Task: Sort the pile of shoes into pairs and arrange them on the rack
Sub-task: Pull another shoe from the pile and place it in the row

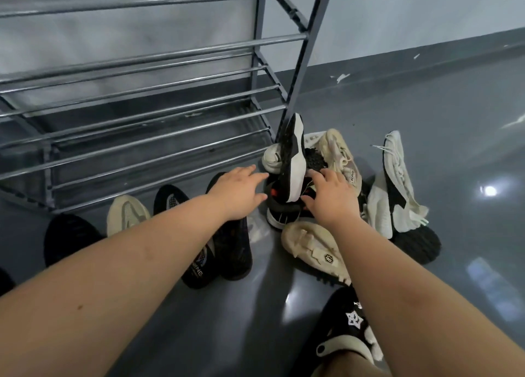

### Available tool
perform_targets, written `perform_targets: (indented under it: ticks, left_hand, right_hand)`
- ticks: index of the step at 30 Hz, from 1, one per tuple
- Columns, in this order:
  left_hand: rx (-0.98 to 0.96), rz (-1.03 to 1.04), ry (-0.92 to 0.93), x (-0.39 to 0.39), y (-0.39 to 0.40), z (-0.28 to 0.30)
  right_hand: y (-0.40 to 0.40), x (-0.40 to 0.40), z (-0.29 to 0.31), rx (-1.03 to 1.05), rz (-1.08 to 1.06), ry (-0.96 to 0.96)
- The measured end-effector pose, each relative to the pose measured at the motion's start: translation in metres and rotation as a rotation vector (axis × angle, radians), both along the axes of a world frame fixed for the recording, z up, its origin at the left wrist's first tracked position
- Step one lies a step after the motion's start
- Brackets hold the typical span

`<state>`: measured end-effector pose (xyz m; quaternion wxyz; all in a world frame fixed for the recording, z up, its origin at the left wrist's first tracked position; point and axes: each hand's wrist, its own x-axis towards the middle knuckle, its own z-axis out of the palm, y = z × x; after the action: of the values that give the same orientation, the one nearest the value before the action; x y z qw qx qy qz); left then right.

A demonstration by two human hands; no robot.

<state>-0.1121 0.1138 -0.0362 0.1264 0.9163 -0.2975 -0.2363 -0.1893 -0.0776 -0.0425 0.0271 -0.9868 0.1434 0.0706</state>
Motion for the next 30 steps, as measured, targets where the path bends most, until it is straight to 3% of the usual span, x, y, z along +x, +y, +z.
perform_targets:
  ticks: [4, 12, 21, 26, 30]
  left_hand:
    - [-0.121, 0.135, 0.158, 0.015, -0.023, -0.01]
    - [-0.346, 0.368, 0.504, 0.022, -0.069, -0.037]
    - [-0.623, 0.732, 0.796, 0.019, -0.074, -0.032]
    - [-0.612, 0.67, 0.744, 0.006, -0.049, -0.01]
    - [-0.66, 0.715, 0.79, -0.011, -0.015, 0.004]
  right_hand:
    - [-0.009, 0.011, -0.007, 0.079, -0.067, -0.012]
    - [-0.007, 0.038, -0.022, 0.764, -0.425, -0.073]
    - [0.001, 0.045, -0.007, 1.211, -0.669, -0.077]
    - [0.019, 0.03, 0.017, 1.376, -0.659, -0.07]
    - [0.042, 0.013, 0.034, 1.387, -0.57, 0.007]
